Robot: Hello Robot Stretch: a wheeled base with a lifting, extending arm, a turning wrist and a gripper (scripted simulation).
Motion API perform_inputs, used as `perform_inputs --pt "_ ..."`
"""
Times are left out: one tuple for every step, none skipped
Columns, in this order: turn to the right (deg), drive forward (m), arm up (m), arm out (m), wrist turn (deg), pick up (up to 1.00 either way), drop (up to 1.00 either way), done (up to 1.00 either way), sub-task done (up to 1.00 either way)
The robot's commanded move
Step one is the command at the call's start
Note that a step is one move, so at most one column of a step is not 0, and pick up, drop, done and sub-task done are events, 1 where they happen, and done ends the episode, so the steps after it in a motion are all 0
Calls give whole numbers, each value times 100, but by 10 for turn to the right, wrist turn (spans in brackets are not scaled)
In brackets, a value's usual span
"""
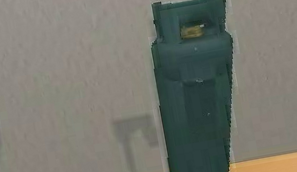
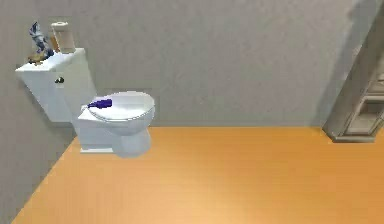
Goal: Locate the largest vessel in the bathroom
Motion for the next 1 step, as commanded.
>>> perform_inputs --pt "-450 0 0 0 0 0 0 0 0"
